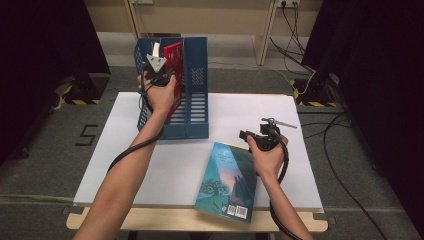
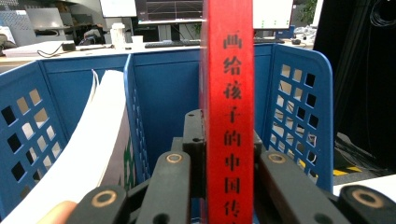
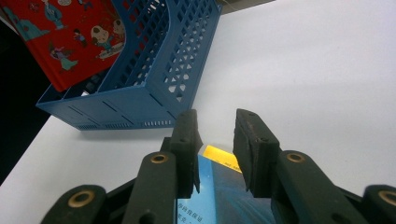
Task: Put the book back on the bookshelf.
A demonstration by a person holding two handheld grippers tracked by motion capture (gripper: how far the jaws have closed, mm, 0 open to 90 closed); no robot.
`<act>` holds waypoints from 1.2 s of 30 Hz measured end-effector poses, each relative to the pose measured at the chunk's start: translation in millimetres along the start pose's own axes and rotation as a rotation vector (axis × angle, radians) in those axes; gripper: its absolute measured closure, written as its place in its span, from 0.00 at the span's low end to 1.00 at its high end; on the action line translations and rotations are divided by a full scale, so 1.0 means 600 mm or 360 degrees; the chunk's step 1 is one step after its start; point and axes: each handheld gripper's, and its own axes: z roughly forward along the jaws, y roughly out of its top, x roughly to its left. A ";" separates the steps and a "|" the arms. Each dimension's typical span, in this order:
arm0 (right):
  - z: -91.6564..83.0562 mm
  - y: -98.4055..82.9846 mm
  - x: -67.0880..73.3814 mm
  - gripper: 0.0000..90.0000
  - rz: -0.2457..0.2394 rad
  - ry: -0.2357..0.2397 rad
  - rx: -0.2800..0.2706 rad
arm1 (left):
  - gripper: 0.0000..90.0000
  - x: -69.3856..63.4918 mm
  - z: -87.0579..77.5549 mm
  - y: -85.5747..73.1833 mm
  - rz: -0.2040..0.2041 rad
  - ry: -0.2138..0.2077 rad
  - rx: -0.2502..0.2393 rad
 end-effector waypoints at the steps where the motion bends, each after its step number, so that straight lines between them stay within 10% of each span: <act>1: 0.001 0.000 0.001 0.78 0.0006 0.0003 0.0003 | 0.88 0.001 0.000 -0.001 0.0002 -0.0003 -0.0005; 36: 0.003 -0.006 -0.002 0.79 0.0008 0.0006 0.0006 | 0.88 -0.006 0.000 -0.024 0.0015 0.0014 -0.0084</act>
